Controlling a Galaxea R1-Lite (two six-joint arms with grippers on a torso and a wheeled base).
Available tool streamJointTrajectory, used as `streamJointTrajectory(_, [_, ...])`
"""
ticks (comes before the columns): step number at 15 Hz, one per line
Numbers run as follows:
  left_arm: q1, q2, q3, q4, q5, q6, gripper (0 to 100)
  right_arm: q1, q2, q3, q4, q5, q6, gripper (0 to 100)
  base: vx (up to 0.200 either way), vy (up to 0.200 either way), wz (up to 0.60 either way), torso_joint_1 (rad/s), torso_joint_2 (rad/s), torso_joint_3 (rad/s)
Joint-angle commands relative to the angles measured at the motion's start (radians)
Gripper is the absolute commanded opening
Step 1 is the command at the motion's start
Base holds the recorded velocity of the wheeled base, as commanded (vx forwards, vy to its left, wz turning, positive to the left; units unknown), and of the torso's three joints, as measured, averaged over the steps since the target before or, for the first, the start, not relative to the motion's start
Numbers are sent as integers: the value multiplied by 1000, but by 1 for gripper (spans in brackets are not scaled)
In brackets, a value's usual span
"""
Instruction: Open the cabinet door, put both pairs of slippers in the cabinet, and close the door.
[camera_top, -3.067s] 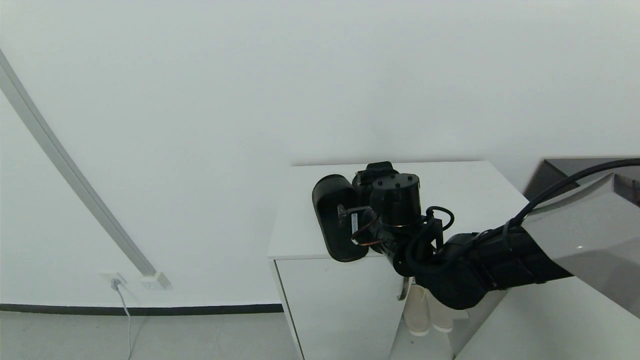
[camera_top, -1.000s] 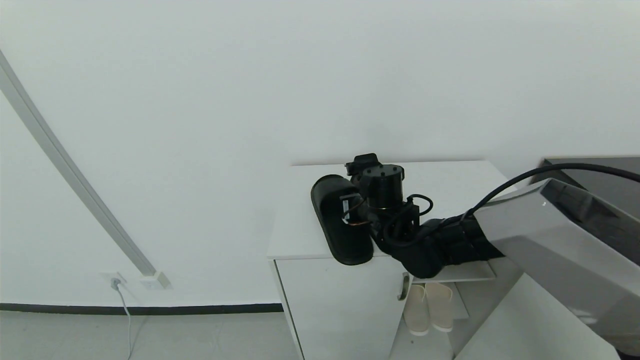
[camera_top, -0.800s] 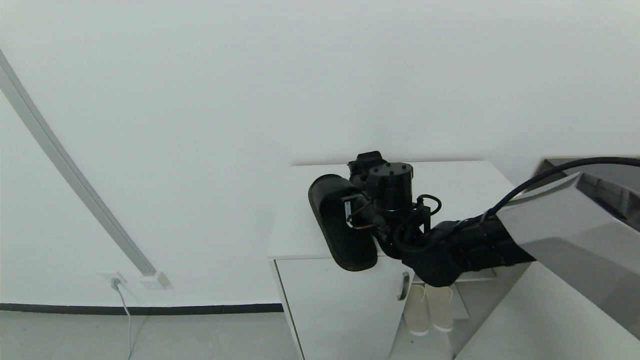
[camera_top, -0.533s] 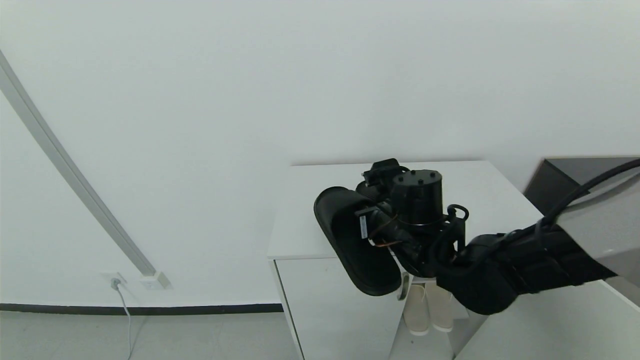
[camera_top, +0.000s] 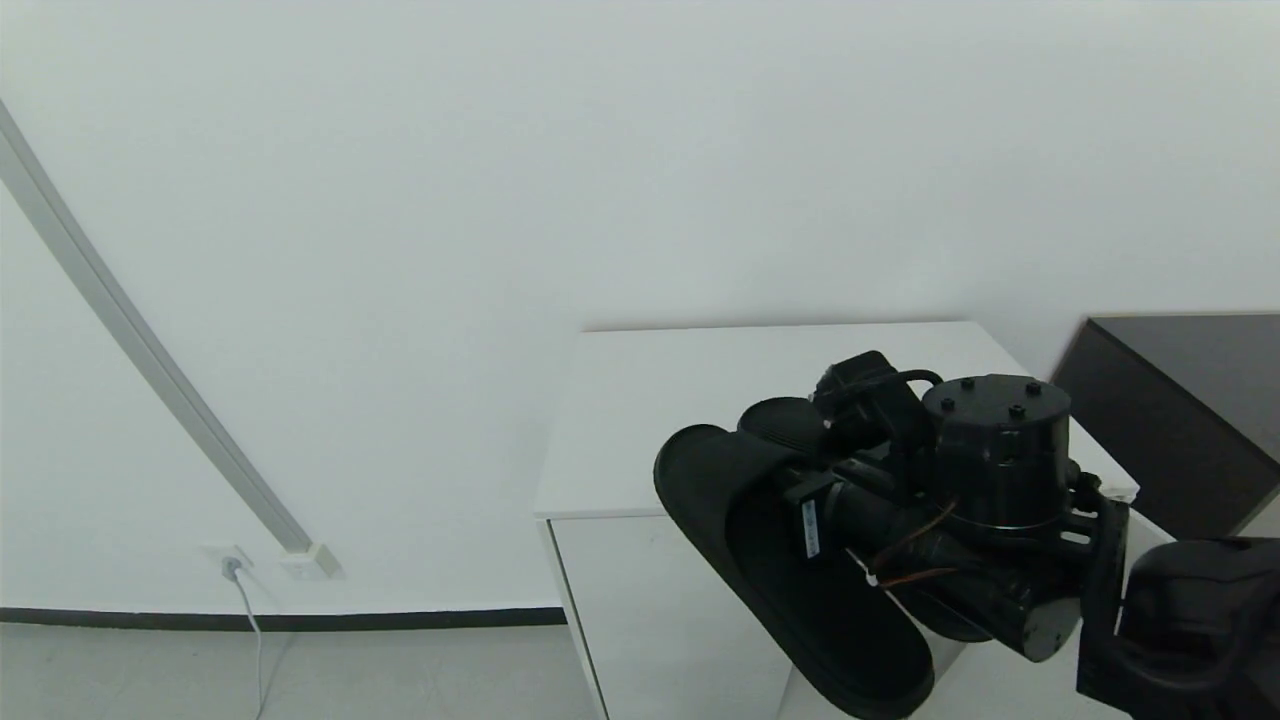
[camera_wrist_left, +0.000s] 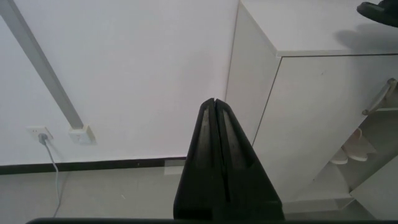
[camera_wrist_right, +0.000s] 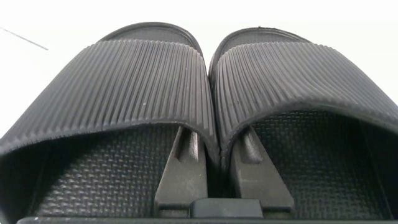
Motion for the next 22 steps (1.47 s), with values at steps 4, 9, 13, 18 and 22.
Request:
streamJointTrajectory(4, [0,0,0,0,1,-2,0,16,-42,37,-2,-1,2,0,0,0,0,0,0,0])
streamJointTrajectory(9, [0,0,0,0,-2,-2,0,17,-38,61,-34,-2,-1,0,0,0,0,0,0,0])
streamJointTrajectory(13, [0,0,0,0,-2,0,0,17,-30,64,-37,-4,-1,0,-100,0,0,0,1,2])
streamJointTrajectory(18, [0,0,0,0,-2,0,0,17,-30,69,-37,-4,-1,0,-200,0,0,-1,4,0])
streamJointTrajectory(22, [0,0,0,0,-2,-2,0,16,-24,78,-37,-1,0,0,-200,0,0,1,-1,4])
